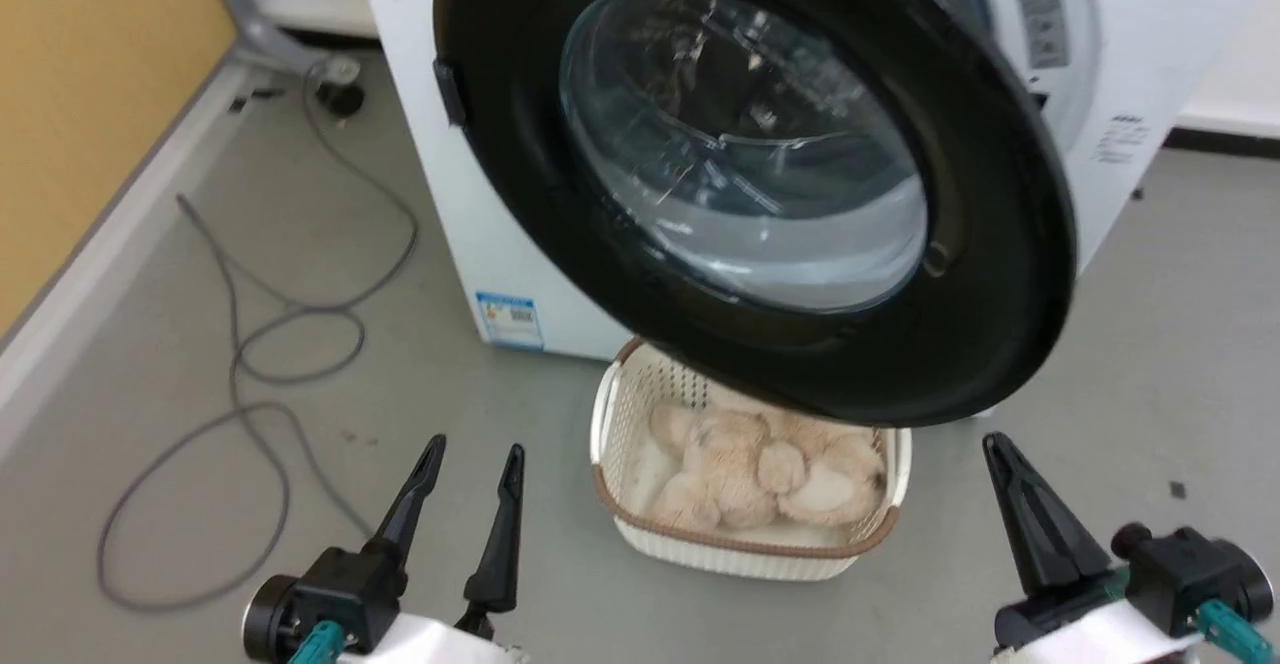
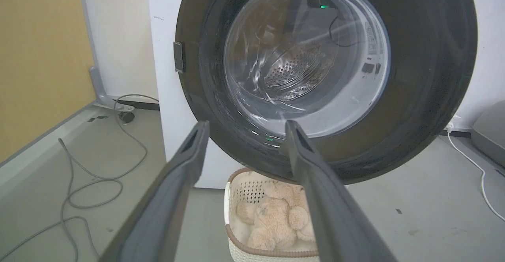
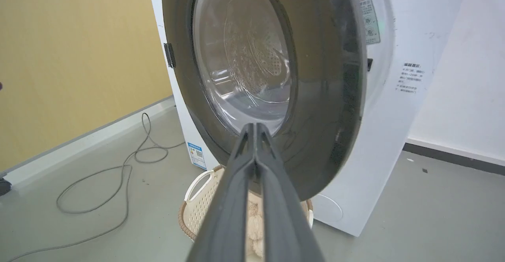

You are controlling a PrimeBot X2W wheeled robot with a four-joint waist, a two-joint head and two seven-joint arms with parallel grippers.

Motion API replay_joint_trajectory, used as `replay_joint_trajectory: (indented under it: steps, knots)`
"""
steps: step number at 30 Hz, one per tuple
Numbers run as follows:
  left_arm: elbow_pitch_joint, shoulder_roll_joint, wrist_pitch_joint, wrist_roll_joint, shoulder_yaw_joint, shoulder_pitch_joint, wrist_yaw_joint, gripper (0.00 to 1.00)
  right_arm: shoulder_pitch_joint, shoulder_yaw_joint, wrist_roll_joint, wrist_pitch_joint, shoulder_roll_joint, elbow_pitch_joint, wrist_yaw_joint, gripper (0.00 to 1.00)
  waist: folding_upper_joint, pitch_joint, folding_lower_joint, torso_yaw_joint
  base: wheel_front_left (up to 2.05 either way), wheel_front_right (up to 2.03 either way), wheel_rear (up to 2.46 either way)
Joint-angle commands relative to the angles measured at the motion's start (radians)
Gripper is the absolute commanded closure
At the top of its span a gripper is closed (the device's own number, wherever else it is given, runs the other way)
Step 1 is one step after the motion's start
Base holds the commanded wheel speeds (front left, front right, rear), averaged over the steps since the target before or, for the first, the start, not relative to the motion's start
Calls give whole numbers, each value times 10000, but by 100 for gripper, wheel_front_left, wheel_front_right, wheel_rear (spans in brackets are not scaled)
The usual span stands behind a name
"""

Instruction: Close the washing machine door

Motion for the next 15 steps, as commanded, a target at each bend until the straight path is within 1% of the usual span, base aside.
replay_joint_trajectory:
  steps: [1, 7, 9, 10, 15]
  knots:
    - [-1, -40, -43, 76, 44, -160, -46, 0, -206, 68, 96, -44, -80, 16, 6, 100, 0, 206, 0, 164, 0, 0, 0]
    - [-18, -353, -43, 363, 135, -471, -239, 0, -1386, 575, 720, 58, -953, 450, 6, 100, 0, 948, 0, 565, 0, 0, 0]
    - [5, -440, -43, 433, 160, -542, -292, 0, -1898, 731, 1074, 230, -1248, 842, 6, 100, 0, 1163, 0, 663, 0, 0, 0]
    - [49, -546, -43, 547, 179, -647, -373, 0, -2680, 840, 1637, 453, -1637, 1470, 6, 100, 0, 1437, 0, 803, 0, 0, 0]
    - [13, -705, -43, 689, 231, -857, -438, 0, -3848, 686, 2362, 691, -2287, 2349, 6, 100, 0, 1835, 0, 1031, 0, 0, 0]
